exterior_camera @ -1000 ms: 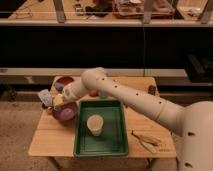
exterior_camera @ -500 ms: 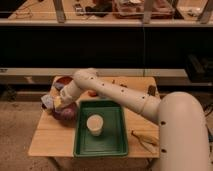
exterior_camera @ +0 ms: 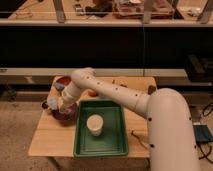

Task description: Place towel in purple bowl

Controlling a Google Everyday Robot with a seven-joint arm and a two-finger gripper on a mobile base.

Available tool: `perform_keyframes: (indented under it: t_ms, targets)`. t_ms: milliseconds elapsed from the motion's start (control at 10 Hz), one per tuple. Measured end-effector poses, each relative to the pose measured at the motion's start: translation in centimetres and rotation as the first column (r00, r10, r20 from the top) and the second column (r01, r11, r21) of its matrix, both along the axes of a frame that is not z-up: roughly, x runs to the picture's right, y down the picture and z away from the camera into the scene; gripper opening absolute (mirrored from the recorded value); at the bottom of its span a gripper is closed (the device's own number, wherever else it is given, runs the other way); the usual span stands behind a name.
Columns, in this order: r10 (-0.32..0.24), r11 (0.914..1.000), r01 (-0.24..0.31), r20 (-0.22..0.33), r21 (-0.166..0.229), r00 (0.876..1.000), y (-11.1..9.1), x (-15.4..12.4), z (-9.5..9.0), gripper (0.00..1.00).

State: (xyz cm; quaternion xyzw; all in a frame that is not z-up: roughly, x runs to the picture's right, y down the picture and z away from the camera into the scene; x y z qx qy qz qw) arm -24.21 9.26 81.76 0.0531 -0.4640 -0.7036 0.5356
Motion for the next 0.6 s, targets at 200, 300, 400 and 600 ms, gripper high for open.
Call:
perform_keyframes:
  t_ms: [200, 300, 400, 600]
  targets:
    - [-0.022, 0.9997, 0.023, -0.040, 0.012, 0.999, 0.2, 0.7, 0.5, 0.80]
    - [-0.034, 0.9991, 0.036, -0.066, 0.024, 0.997, 0.2, 0.7, 0.3, 0.80]
    - [-0.019, 0.9996, 0.021, -0.068, 0.018, 0.997, 0.1, 1.0, 0.2, 0.80]
    - [0.041, 0.9991, -0.040, -0.040, 0.011, 0.998, -1.2, 1.9, -0.7, 0.80]
